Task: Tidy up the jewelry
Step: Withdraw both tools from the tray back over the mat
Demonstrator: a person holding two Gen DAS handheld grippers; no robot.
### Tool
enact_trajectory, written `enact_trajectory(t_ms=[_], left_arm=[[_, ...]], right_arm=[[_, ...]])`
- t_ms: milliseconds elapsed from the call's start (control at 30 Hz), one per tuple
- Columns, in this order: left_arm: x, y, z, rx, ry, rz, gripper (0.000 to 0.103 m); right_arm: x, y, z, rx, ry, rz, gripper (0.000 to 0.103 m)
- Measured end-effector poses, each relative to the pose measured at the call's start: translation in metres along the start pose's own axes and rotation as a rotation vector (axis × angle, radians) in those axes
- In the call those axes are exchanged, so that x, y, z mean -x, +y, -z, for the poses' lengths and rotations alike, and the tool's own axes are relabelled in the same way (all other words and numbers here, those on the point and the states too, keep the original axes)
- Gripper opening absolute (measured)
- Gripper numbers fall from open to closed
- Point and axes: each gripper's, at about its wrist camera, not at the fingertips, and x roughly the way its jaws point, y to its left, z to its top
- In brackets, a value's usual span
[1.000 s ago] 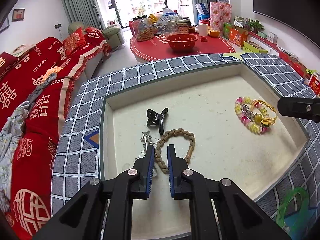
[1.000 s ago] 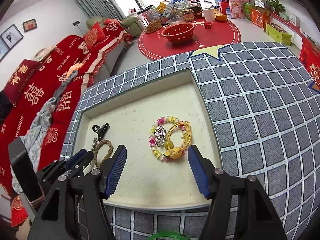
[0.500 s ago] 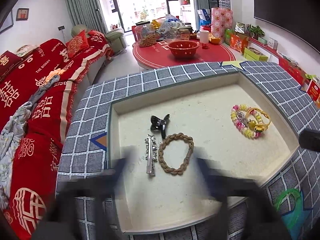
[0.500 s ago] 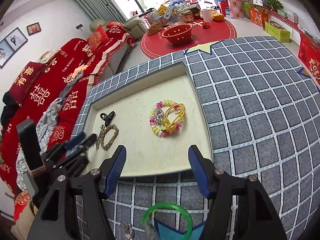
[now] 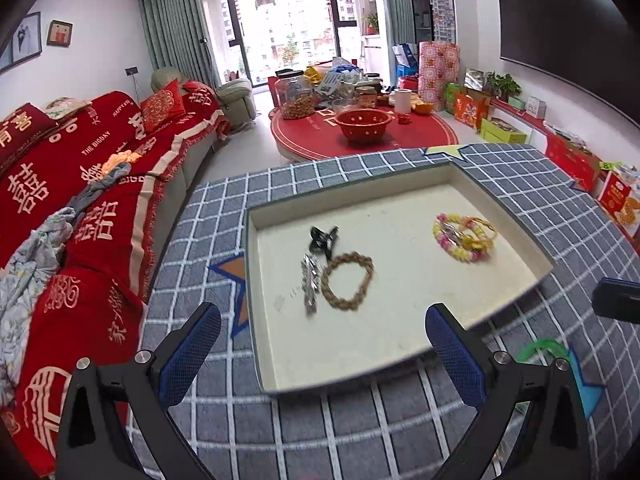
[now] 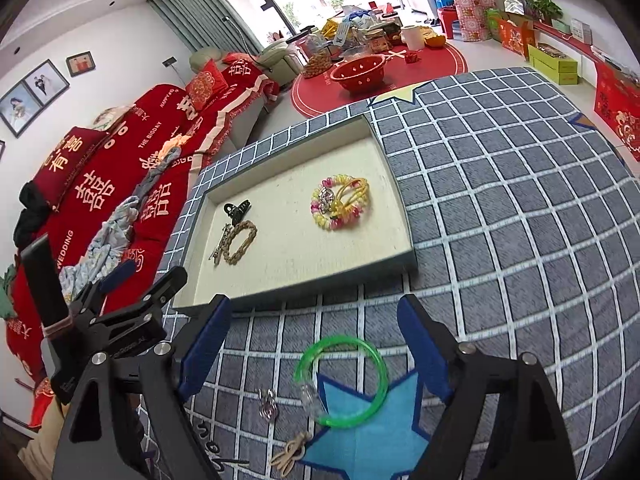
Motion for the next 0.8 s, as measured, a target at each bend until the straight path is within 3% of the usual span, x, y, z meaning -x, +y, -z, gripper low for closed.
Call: enact_trajectory(t_ms=[133,267,500,800], left_arm=[[0.015,-0.006,0.023,-0.003,0.022,0.068,0.103],[0.024,-0.014,0.047,0.019,0.058,0.105,0.103],[0.031,-0.027,0.083,0.035,0.116,0.113,0.103],[0.035,-0.033,0.095,0.043,0.133,0.135,0.103]], right_arm=[[0.01,-0.002,0.017,-0.007,-0.011,-0.001,0.088],[0.009,-0.006,0.036,-0.021,0.062,-0.008,0.088],[0.012,-0.019,0.072,-0.04,0.104,0.056,0.088],[0.027,-0.02,0.117,0.007,0.133,0.104,0.088]])
